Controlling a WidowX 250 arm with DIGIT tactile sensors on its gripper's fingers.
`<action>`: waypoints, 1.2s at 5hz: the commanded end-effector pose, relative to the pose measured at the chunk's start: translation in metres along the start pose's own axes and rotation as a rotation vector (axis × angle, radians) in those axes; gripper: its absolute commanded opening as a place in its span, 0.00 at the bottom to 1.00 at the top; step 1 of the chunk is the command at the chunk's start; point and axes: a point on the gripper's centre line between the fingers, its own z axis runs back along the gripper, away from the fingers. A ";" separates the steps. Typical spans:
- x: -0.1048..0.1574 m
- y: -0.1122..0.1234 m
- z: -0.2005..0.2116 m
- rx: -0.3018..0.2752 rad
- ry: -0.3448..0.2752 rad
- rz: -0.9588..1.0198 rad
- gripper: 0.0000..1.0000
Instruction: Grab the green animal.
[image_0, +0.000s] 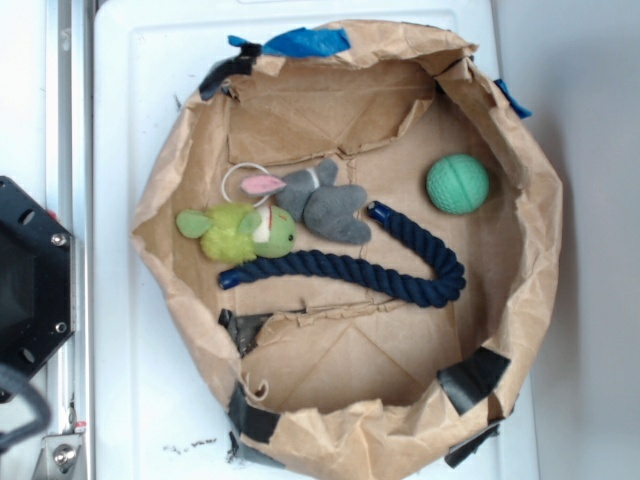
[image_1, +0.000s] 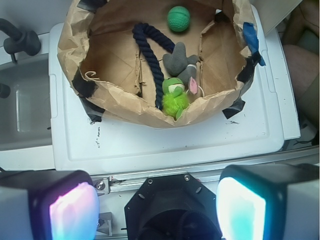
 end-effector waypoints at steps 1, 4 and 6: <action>0.000 0.000 0.000 0.000 0.000 0.000 1.00; 0.077 -0.006 -0.028 -0.038 -0.010 -0.046 1.00; 0.101 0.008 -0.089 -0.025 0.054 -0.032 1.00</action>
